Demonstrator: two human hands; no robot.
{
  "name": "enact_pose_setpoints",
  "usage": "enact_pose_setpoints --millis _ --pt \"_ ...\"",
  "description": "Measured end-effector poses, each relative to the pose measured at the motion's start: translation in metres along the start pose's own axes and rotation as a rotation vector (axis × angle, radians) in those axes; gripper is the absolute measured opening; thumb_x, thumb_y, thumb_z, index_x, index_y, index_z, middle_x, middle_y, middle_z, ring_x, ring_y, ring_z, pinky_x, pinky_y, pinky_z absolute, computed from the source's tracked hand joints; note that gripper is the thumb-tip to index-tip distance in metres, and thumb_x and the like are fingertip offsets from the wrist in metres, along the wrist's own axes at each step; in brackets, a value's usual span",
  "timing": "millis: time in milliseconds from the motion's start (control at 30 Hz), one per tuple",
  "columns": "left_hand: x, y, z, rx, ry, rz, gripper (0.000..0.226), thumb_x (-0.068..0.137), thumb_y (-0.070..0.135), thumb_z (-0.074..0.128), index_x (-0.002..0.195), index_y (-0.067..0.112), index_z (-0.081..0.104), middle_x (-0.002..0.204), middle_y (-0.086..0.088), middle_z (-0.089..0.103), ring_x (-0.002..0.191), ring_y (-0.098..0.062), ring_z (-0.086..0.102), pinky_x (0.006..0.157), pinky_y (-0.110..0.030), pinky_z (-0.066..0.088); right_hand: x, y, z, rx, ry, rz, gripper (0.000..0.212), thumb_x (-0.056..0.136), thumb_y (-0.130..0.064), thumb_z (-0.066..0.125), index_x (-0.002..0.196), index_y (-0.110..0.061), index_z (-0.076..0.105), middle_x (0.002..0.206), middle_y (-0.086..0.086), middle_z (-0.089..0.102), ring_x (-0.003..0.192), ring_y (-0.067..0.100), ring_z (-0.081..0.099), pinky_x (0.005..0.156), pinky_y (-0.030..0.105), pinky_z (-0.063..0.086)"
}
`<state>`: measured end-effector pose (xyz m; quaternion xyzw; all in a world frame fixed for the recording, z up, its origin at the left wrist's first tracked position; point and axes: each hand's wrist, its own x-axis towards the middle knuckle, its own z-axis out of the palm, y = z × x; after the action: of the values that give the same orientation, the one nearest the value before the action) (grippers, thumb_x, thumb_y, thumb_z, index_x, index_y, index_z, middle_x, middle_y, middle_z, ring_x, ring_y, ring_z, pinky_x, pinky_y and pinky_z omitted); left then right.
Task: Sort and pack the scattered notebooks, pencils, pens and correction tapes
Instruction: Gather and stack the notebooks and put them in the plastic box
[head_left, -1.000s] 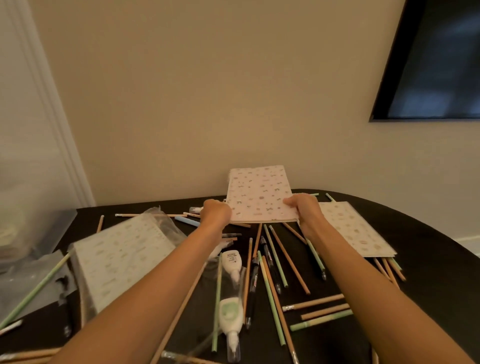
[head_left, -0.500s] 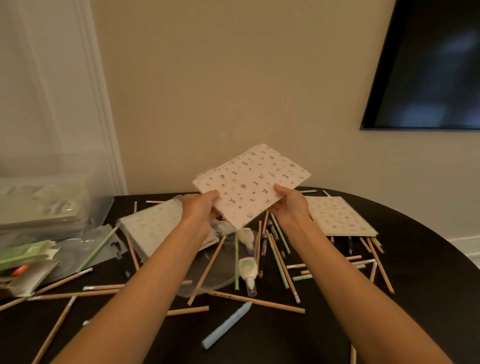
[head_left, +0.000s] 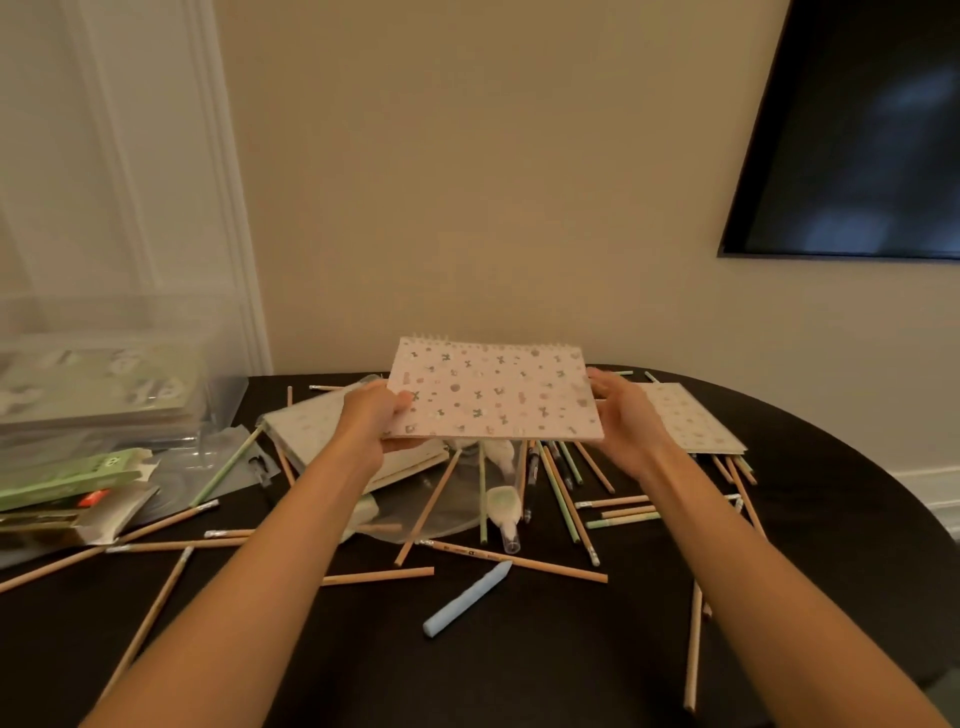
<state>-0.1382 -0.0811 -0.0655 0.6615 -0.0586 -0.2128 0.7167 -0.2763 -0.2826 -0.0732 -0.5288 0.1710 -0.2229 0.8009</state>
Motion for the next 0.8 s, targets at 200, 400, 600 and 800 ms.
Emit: enact_pose_setpoints --millis 200,400,600,800 --pt "0.001 0.002 -0.006 0.164 -0.069 0.057 0.022 0.094 0.019 0.048 0.104 0.005 0.060 0.088 -0.011 0.068 0.070 -0.021 0.064 0.052 -0.027 0.054 -0.003 -0.001 0.000 -0.005 0.188 0.021 0.043 0.091 0.006 0.046 0.132 -0.007 0.044 0.120 0.014 0.058 0.084 0.023 0.064 0.056 0.031 0.059" --pt "0.016 -0.023 -0.025 1.386 -0.268 0.202 0.071 0.082 0.035 0.065 0.141 0.016 0.031 0.142 -0.008 0.038 0.128 -0.026 0.036 0.097 -0.032 0.033 -0.016 0.012 -0.025 0.007 0.175 0.232 0.054 0.091 0.003 0.047 0.142 -0.008 0.034 0.097 0.012 0.062 0.067 0.019 0.069 0.045 0.023 0.054" --pt "0.026 -0.043 -0.035 1.599 -0.035 0.349 0.028 0.096 0.021 0.041 0.120 0.009 0.050 0.125 -0.013 0.051 0.109 -0.026 0.049 0.088 -0.035 0.042 -0.019 0.012 -0.020 -0.281 0.055 0.334 0.051 0.089 0.004 0.049 0.138 -0.006 0.040 0.112 0.015 0.064 0.079 0.024 0.069 0.056 0.031 0.059" --pt "0.017 -0.027 -0.034 1.619 0.010 0.441 0.026 0.096 0.012 0.031 0.104 0.003 0.054 0.110 -0.016 0.056 0.097 -0.028 0.052 0.071 -0.031 0.036 -0.018 0.024 -0.001 -0.162 0.229 0.207 0.046 0.091 0.005 0.046 0.136 -0.006 0.043 0.105 0.012 0.062 0.073 0.022 0.066 0.052 0.034 0.055"
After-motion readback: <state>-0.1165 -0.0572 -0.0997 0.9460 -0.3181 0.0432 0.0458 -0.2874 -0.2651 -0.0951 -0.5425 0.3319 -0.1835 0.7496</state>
